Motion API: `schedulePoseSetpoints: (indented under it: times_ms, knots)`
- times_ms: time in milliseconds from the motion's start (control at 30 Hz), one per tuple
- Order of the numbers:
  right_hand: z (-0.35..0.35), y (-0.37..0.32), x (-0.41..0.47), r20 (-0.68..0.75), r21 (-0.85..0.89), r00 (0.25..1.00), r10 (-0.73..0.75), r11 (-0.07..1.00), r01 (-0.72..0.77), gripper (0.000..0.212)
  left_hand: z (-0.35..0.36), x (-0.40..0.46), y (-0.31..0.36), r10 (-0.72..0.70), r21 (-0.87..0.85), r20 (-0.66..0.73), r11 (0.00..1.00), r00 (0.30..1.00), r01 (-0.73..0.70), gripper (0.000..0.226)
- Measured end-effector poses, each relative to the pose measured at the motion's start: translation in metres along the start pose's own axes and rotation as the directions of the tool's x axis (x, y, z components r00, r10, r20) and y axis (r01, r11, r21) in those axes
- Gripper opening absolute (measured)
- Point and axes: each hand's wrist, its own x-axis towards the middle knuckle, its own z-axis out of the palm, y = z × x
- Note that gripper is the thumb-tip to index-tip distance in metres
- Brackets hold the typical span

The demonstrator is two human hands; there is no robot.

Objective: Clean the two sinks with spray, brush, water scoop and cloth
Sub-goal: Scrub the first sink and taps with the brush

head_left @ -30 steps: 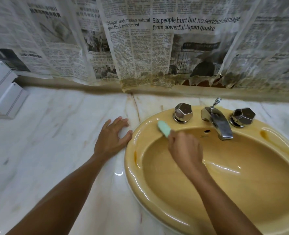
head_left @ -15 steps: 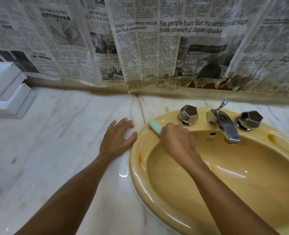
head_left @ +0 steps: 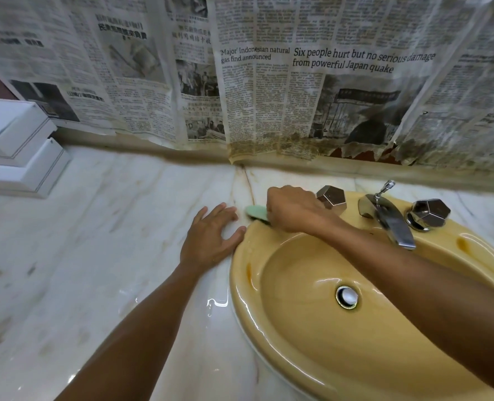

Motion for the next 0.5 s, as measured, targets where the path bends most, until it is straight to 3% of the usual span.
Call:
schedulePoseSetpoints:
  times_ms: [100,167,300,433,500]
  knots:
    - [-0.019,0.011,0.009,-0.053,-0.072,0.995,0.089,0.993,-0.093,0.013,0.0,0.001,-0.002,0.0,-0.004,0.008,1.0,1.0,0.0,0.059]
    - [-0.015,0.017,0.008,-0.072,-0.031,0.986,0.148,0.988,-0.151,0.011,0.002,0.001,-0.001,-0.003,-0.004,0.013,1.0,1.0,0.003,0.061]
    - [0.022,-0.008,-0.013,-0.02,0.099,0.995,0.097,0.991,-0.095,0.01,0.003,0.001,-0.003,0.01,-0.009,0.016,1.0,1.0,-0.01,0.067]
    - [0.019,0.016,-0.005,-0.162,0.115,0.933,0.322,0.945,-0.306,0.018,0.004,0.002,-0.004,0.029,-0.013,0.005,0.999,1.0,-0.029,0.069]
    - [0.02,0.016,-0.008,-0.14,0.076,0.96,0.243,0.969,-0.234,0.022,0.004,0.003,-0.004,0.024,-0.027,0.015,0.999,1.0,-0.024,0.069]
